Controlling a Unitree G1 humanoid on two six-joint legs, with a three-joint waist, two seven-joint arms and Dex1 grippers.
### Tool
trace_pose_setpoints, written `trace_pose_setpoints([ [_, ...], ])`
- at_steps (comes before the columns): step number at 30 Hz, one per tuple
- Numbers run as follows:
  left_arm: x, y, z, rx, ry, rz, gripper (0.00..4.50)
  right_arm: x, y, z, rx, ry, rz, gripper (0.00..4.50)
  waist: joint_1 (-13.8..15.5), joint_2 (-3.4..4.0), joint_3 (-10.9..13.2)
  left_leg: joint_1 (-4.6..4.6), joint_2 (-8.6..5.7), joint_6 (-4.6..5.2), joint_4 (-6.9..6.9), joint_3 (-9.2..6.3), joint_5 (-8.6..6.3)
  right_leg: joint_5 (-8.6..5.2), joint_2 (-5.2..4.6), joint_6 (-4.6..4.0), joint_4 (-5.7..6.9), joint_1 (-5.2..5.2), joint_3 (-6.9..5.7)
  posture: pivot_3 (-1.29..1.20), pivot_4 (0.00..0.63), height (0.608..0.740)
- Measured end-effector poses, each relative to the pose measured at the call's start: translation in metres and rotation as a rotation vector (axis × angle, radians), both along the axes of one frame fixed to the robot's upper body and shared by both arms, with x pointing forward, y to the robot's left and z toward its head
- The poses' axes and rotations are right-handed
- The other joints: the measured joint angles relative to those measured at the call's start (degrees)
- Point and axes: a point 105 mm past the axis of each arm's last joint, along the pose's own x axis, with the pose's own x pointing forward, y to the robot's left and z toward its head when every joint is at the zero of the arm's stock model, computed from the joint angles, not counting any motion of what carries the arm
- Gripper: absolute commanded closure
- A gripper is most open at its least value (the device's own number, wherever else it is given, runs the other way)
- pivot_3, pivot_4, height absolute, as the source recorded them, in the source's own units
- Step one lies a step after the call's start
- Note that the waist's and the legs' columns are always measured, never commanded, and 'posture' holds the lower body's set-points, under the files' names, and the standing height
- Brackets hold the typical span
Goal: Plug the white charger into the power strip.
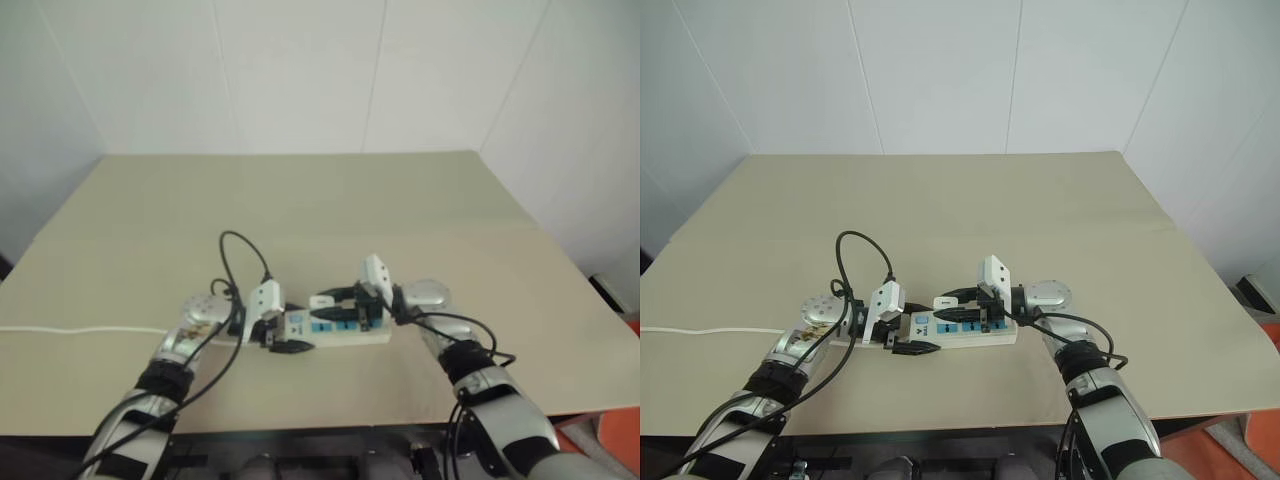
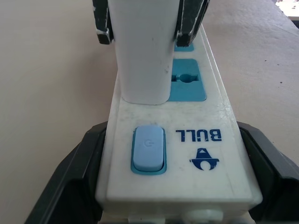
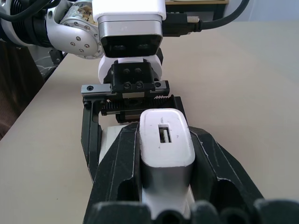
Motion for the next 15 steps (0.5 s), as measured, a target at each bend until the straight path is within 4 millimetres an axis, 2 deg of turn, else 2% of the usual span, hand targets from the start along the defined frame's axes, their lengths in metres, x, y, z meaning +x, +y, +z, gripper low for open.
trace_pose_setpoints([
  [14,-0.0026,0.0015,0.0005,-0.003,-0.007,0.001,1.19,-0.0036,0.0037,0.0003,0.002,-0.008,0.013,3.36,0.02,0.01,0.01,-0.06,0.00,0.00,-0.10,0.01,0.00,-0.02,0.00,-0.04,-0.03,-0.09,0.00,0.00,0.150,0.740],
  [15,-0.0028,0.0016,0.0005,-0.003,-0.008,0.001,1.19,-0.0036,0.0038,0.0003,0.002,-0.008,0.014,2.65,0.02,0.01,0.01,-0.06,0.00,0.00,-0.11,0.01,0.00,-0.02,0.00,-0.05,-0.03,-0.09,0.00,0.00,0.150,0.740],
])
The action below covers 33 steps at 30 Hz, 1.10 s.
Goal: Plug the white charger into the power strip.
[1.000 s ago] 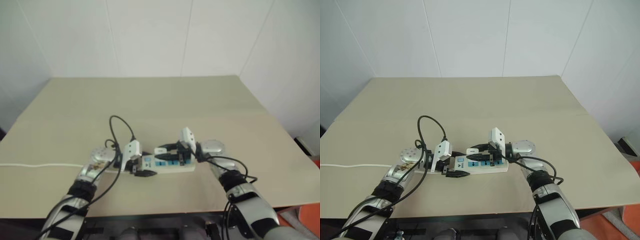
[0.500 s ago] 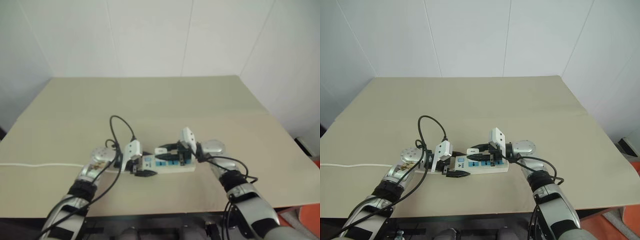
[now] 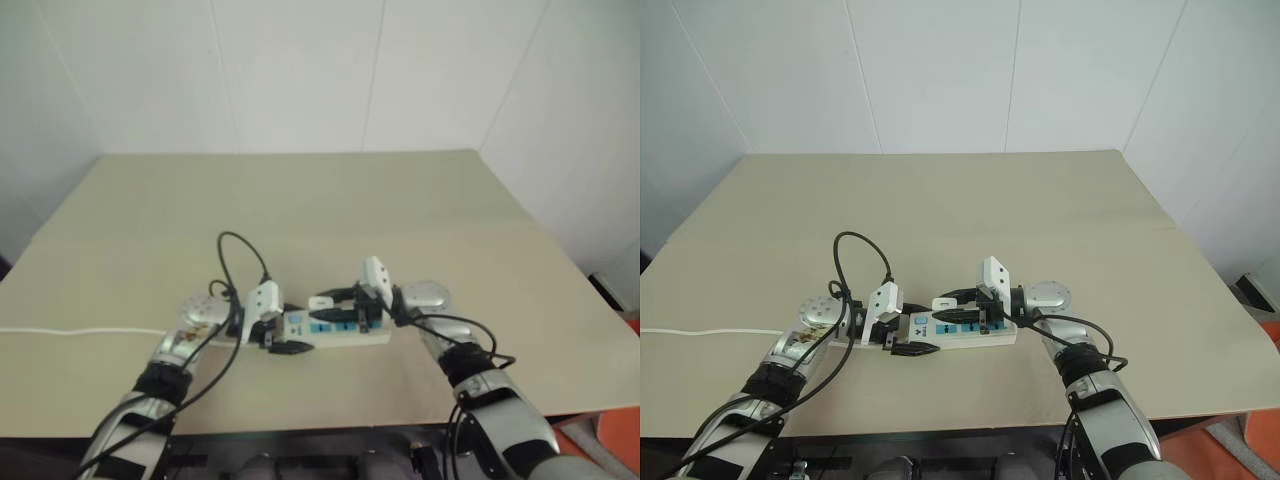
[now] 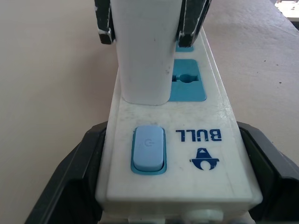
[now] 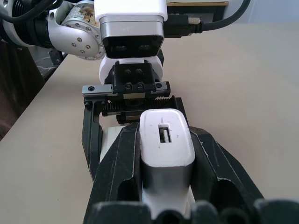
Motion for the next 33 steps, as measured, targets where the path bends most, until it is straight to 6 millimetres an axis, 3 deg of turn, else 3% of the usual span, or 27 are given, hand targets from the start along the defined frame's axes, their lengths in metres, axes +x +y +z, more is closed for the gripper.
trace_pose_setpoints([
  [3,-0.002,0.001,0.000,-0.001,0.001,-0.003,1.19,0.001,-0.003,-0.007,-0.037,0.016,-0.014,1.85,0.01,0.01,0.01,-0.01,0.00,0.00,-0.03,0.00,0.00,-0.01,0.00,-0.02,0.01,-0.02,-0.01,0.00,0.150,0.740],
  [8,-0.001,0.001,0.000,0.001,0.000,-0.002,1.19,0.002,-0.006,-0.008,-0.057,0.012,-0.023,0.07,0.00,0.00,0.01,0.02,0.01,0.00,-0.04,0.00,0.00,-0.02,0.01,-0.02,0.00,-0.01,-0.01,0.00,0.150,0.740],
  [17,-0.001,0.000,0.000,-0.001,-0.001,-0.004,1.19,0.002,-0.008,-0.006,-0.065,0.007,-0.021,0.03,0.02,0.00,0.01,0.00,0.00,0.00,-0.04,0.00,0.00,-0.02,0.00,-0.02,0.00,-0.01,-0.01,0.00,0.150,0.740],
  [19,-0.001,-0.001,0.000,-0.003,-0.001,-0.006,0.47,0.002,-0.011,-0.006,-0.071,0.005,-0.026,0.00,0.04,0.00,0.01,-0.01,0.00,0.00,-0.04,0.00,0.00,-0.02,0.00,-0.02,0.00,-0.02,-0.01,0.00,0.150,0.740],
  [21,-0.002,-0.002,0.000,-0.001,0.002,-0.018,0.04,0.002,-0.020,-0.005,-0.086,0.002,-0.040,0.00,0.25,0.02,0.03,-0.03,-0.01,0.00,-0.04,0.00,0.00,-0.02,-0.01,-0.02,-0.02,-0.03,-0.02,0.00,0.150,0.740],
  [27,-0.002,-0.005,0.004,-0.037,0.001,-0.017,0.04,-0.003,-0.044,-0.002,-0.115,0.009,-0.076,0.00,0.40,0.07,0.13,-0.25,-0.02,0.00,-0.02,-0.01,0.00,-0.01,-0.01,-0.02,-0.02,-0.21,-0.02,0.00,0.150,0.740],
  [33,-0.002,0.009,0.039,-0.091,-0.077,-0.021,0.04,-0.009,-0.070,0.024,-0.091,-0.035,-0.132,0.00,0.26,0.11,0.38,-0.35,-0.01,0.00,-0.06,0.00,0.00,0.01,-0.02,-0.05,-0.08,-0.31,-0.02,0.00,0.150,0.740],
])
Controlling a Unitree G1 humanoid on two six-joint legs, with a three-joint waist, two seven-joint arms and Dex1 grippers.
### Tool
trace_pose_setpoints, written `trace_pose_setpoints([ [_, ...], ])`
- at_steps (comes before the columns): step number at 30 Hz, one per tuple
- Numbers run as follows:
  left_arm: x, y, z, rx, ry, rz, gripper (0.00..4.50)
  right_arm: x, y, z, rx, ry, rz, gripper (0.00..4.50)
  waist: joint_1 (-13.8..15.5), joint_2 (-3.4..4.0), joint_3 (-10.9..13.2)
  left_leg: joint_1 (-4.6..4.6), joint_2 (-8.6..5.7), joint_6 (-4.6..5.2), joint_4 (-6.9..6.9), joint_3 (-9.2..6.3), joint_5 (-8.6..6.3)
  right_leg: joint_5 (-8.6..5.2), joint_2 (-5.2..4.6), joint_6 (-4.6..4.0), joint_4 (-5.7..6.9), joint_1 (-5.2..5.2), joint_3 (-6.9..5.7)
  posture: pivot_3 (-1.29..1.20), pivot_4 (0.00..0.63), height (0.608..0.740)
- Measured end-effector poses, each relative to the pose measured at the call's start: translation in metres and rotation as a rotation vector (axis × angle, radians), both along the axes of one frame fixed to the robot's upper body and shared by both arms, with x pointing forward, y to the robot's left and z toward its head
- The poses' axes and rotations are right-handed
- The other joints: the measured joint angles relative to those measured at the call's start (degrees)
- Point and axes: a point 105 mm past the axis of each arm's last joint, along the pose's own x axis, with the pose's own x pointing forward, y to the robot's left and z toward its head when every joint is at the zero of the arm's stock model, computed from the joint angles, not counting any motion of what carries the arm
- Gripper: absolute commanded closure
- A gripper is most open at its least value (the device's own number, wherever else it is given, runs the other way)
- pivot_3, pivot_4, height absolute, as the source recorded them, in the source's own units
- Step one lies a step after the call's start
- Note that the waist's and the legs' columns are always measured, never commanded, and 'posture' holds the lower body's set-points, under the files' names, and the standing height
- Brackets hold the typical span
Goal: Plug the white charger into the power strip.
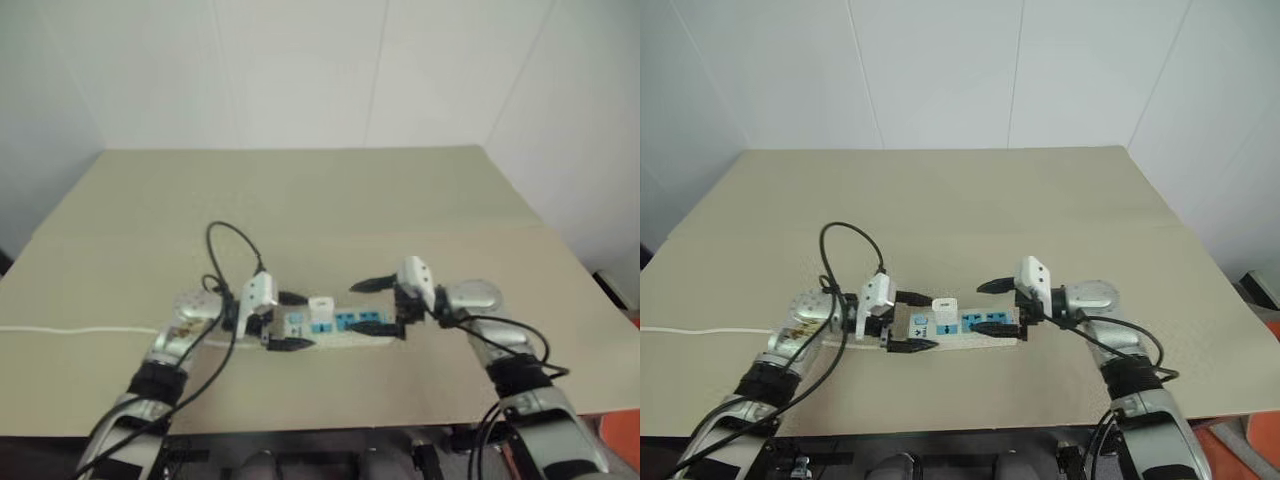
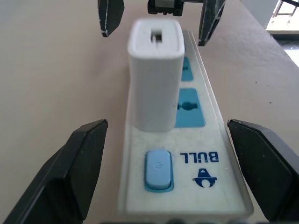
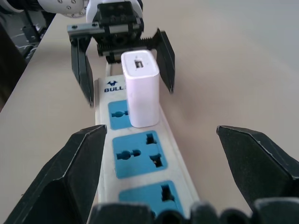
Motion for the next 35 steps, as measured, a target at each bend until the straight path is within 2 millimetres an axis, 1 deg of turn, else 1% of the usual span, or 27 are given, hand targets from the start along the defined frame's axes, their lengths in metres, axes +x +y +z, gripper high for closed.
trace_pose_setpoints([
  [3,-0.005,0.018,0.014,0.008,-0.030,0.014,0.04,-0.006,-0.018,0.009,-0.004,-0.020,-0.040,0.00,0.01,0.00,0.01,0.04,0.00,0.00,-0.12,0.01,0.00,-0.01,-0.01,0.01,-0.06,0.01,0.00,0.00,0.150,0.740],
  [5,-0.010,0.031,0.018,0.019,-0.029,0.031,0.04,-0.010,-0.031,0.010,-0.019,-0.020,-0.077,0.00,0.06,-0.01,0.03,0.04,0.00,0.00,-0.16,0.02,0.00,-0.02,-0.02,0.01,-0.08,0.00,0.00,0.00,0.150,0.740],
  [11,-0.024,0.077,0.027,0.064,-0.025,0.135,0.04,-0.028,-0.082,0.011,-0.083,-0.013,-0.216,0.00,0.19,-0.03,0.14,0.06,0.00,0.00,-0.24,0.07,0.00,-0.10,-0.07,0.11,-0.16,0.00,0.00,0.00,0.150,0.740],
  [13,-0.028,0.085,0.034,0.058,-0.038,0.169,0.04,-0.034,-0.095,0.011,-0.086,-0.015,-0.266,0.00,0.34,-0.03,0.17,0.06,0.01,-0.01,-0.24,0.08,0.00,-0.21,-0.09,0.29,-0.17,0.00,0.00,0.00,0.150,0.740],
  [16,-0.034,0.092,0.040,0.061,-0.054,0.198,0.04,-0.041,-0.110,0.008,-0.103,-0.003,-0.327,0.00,0.58,-0.01,0.20,0.10,0.01,-0.01,-0.24,0.14,0.00,-0.25,-0.11,0.32,-0.19,0.02,0.02,0.00,0.150,0.740],
  [19,-0.040,0.093,0.042,0.059,-0.049,0.212,0.04,-0.047,-0.119,0.007,-0.130,0.008,-0.351,0.00,0.72,0.00,0.21,0.14,0.02,-0.01,-0.24,0.18,0.01,-0.25,-0.11,0.33,-0.18,0.02,0.05,0.00,0.150,0.740],
  [22,-0.044,0.091,0.041,0.051,-0.038,0.219,0.04,-0.046,-0.121,0.016,-0.134,-0.021,-0.375,0.00,0.72,0.00,0.22,0.19,0.05,-0.01,-0.24,0.22,0.01,-0.25,-0.10,0.31,-0.16,0.02,0.07,0.00,0.150,0.740],
  [25,-0.045,0.089,0.042,0.039,-0.034,0.225,0.04,-0.046,-0.120,0.022,-0.137,-0.048,-0.402,0.00,1.06,-0.01,0.22,0.15,0.05,-0.02,-0.25,0.22,0.01,-0.27,-0.10,0.31,-0.18,0.01,0.06,0.00,0.150,0.740],
  [35,-0.041,0.084,0.047,0.014,-0.049,0.227,0.04,-0.046,-0.122,0.028,-0.153,-0.079,-0.449,0.00,1.50,-0.02,0.23,0.11,0.04,-0.02,-0.24,0.25,0.01,-0.27,-0.11,0.31,-0.22,-0.01,0.06,0.00,0.150,0.740],
])
